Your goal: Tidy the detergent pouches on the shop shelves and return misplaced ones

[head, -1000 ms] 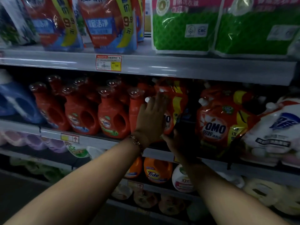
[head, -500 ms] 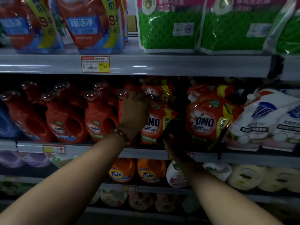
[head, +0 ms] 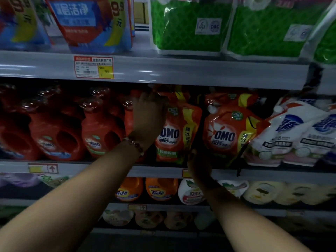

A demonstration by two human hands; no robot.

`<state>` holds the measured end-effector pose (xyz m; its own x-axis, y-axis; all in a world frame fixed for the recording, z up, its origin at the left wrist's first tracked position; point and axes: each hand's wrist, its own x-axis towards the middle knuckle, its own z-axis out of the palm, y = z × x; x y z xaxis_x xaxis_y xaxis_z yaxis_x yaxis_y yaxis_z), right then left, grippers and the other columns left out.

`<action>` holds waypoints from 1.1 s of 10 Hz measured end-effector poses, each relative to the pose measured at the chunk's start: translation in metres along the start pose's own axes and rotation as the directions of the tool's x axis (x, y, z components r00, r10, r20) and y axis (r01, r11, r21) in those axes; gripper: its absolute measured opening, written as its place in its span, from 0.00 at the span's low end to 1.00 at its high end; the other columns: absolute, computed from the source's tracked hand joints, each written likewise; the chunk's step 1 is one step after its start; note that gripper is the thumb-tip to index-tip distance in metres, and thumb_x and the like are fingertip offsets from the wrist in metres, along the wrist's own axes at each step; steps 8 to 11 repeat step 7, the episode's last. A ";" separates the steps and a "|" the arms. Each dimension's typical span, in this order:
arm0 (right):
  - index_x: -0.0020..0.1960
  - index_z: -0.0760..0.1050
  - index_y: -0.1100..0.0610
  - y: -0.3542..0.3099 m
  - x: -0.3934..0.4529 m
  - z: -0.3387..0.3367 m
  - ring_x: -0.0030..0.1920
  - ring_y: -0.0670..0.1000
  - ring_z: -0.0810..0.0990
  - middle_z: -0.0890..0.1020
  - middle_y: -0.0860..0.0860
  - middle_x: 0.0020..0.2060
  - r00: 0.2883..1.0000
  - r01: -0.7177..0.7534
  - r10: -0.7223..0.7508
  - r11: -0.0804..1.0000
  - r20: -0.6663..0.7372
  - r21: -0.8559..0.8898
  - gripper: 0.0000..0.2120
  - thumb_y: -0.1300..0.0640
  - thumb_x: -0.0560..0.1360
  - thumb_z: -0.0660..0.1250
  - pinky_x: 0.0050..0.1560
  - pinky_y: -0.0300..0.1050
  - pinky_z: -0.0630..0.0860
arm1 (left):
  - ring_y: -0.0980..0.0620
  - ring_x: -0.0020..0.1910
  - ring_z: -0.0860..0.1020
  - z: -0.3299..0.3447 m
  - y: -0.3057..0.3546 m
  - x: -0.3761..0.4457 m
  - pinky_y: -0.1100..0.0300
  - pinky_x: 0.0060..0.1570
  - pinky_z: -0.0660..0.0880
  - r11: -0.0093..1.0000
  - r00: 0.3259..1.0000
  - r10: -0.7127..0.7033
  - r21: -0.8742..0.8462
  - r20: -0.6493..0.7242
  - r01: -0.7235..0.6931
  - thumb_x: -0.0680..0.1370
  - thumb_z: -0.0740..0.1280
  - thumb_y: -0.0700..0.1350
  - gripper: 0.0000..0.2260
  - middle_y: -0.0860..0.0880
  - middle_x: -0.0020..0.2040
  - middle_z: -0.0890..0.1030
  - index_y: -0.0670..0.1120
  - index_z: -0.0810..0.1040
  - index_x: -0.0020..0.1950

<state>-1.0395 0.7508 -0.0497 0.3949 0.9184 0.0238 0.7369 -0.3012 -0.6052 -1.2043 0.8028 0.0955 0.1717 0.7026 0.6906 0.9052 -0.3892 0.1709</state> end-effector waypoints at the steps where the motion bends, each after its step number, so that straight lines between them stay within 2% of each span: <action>1: 0.63 0.72 0.58 -0.001 0.001 -0.001 0.61 0.56 0.76 0.78 0.56 0.57 1.000 -0.028 0.028 0.999 0.013 0.038 0.14 0.54 0.83 0.54 0.58 0.47 0.72 | 0.39 0.55 0.75 0.009 -0.002 -0.018 0.46 0.52 0.71 0.999 0.999 0.031 0.034 -0.034 -0.030 0.79 0.66 0.46 0.15 0.41 0.57 0.79 0.46 0.78 0.65; 2: 0.67 0.70 0.62 -0.007 0.000 -0.006 0.66 0.57 0.72 0.75 0.58 0.63 0.997 -0.018 0.016 1.000 0.081 0.024 0.16 0.57 0.84 0.53 0.65 0.46 0.69 | 0.35 0.69 0.68 0.019 -0.001 -0.046 0.42 0.64 0.67 0.997 0.998 0.052 0.053 0.043 -0.054 0.78 0.67 0.48 0.25 0.36 0.73 0.68 0.45 0.70 0.74; 3: 0.66 0.72 0.64 -0.006 0.004 -0.003 0.62 0.56 0.75 0.77 0.58 0.61 0.975 -0.008 0.000 0.999 0.224 0.033 0.17 0.58 0.84 0.52 0.52 0.36 0.67 | 0.35 0.77 0.57 0.022 0.000 -0.068 0.42 0.72 0.58 0.995 0.990 0.098 0.010 0.097 -0.099 0.79 0.66 0.48 0.28 0.35 0.79 0.57 0.45 0.64 0.78; 4: 0.66 0.72 0.61 -0.006 0.001 0.000 0.59 0.56 0.76 0.78 0.58 0.57 0.960 0.042 -0.071 0.993 0.272 0.112 0.16 0.54 0.84 0.55 0.46 0.38 0.66 | 0.38 0.80 0.49 0.022 -0.001 -0.083 0.42 0.75 0.53 0.996 0.983 0.079 -0.044 0.166 -0.073 0.81 0.63 0.49 0.29 0.37 0.81 0.51 0.46 0.59 0.80; 5: 0.63 0.74 0.56 0.001 -0.001 -0.003 0.54 0.53 0.78 0.79 0.54 0.53 0.959 0.107 -0.167 0.961 0.229 0.254 0.15 0.48 0.82 0.59 0.45 0.40 0.71 | 0.37 0.80 0.47 0.021 -0.004 -0.095 0.40 0.75 0.54 1.000 0.965 0.010 -0.027 0.262 -0.003 0.81 0.63 0.51 0.29 0.40 0.81 0.50 0.48 0.57 0.81; 6: 0.70 0.68 0.46 -0.004 -0.010 -0.030 0.62 0.50 0.75 0.75 0.49 0.63 0.939 0.226 -0.267 0.954 0.219 0.196 0.22 0.40 0.78 0.61 0.59 0.47 0.75 | 0.35 0.79 0.49 0.010 -0.002 -0.099 0.37 0.75 0.55 1.000 0.950 -0.027 -0.003 0.312 0.029 0.81 0.64 0.52 0.30 0.39 0.81 0.53 0.48 0.58 0.81; 7: 0.77 0.59 0.47 -0.007 -0.020 -0.061 0.71 0.54 0.67 0.66 0.50 0.73 0.911 0.297 -0.305 0.952 0.278 0.074 0.28 0.45 0.79 0.62 0.67 0.48 0.68 | 0.34 0.78 0.53 0.000 0.005 -0.104 0.36 0.74 0.57 0.998 0.944 -0.060 0.051 0.325 0.046 0.82 0.61 0.52 0.27 0.39 0.80 0.57 0.48 0.60 0.80; 11: 0.77 0.59 0.47 -0.007 -0.020 -0.061 0.71 0.54 0.67 0.66 0.50 0.73 0.911 0.297 -0.305 0.952 0.278 0.074 0.28 0.45 0.79 0.62 0.67 0.48 0.68 | 0.34 0.78 0.53 0.000 0.005 -0.104 0.36 0.74 0.57 0.998 0.944 -0.060 0.051 0.325 0.046 0.82 0.61 0.52 0.27 0.39 0.80 0.57 0.48 0.60 0.80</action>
